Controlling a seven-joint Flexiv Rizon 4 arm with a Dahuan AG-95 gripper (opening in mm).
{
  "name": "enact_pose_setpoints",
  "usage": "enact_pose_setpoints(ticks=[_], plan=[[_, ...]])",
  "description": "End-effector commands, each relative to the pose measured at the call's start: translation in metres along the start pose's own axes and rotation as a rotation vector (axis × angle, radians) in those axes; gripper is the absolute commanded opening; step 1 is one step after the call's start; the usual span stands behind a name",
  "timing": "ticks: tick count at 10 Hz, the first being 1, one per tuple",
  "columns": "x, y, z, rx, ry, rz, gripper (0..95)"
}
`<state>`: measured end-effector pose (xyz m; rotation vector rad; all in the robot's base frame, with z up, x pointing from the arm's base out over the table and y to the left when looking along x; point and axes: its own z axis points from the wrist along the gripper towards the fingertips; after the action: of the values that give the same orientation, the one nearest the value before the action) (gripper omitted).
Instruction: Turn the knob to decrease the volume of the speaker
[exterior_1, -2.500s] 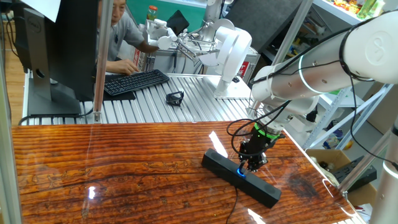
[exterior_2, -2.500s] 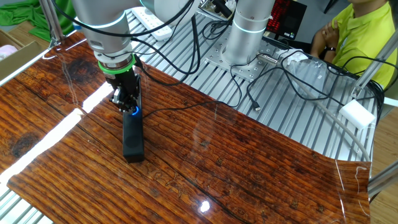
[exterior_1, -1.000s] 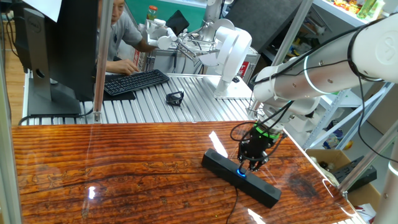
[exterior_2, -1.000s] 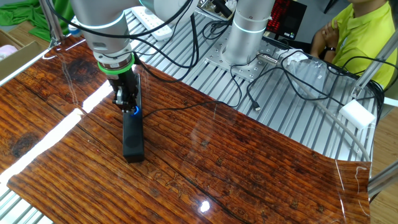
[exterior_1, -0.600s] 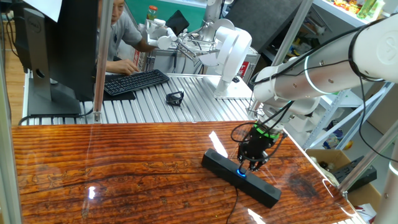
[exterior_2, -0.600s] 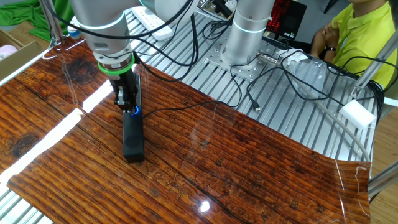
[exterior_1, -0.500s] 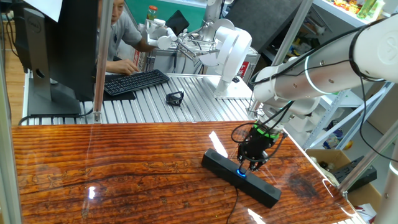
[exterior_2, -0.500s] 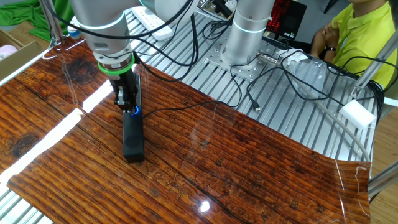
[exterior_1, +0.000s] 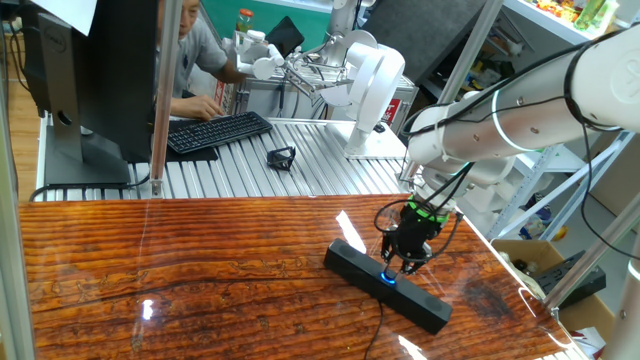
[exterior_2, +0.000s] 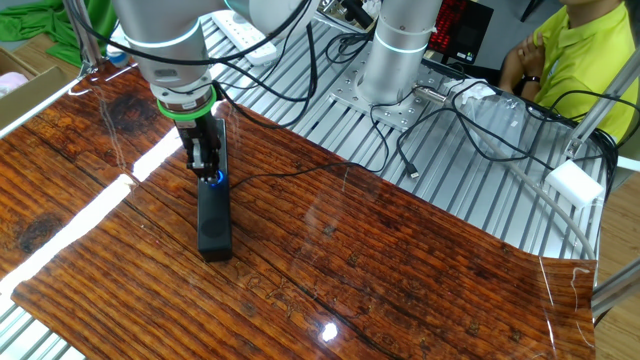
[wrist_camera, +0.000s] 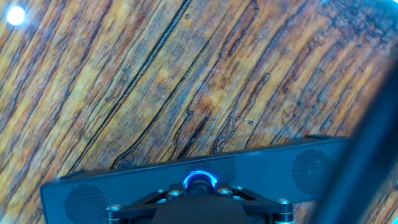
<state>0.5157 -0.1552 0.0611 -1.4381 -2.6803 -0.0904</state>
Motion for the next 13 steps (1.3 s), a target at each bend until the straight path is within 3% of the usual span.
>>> enact_pose_setpoints(ticks=[1,13], plan=[[0.0005,0.001,-0.0002,-0.001,-0.001,-0.06,0.0],[0.0011,0.001,-0.0001,0.013,-0.019,-0.273,0.0]])
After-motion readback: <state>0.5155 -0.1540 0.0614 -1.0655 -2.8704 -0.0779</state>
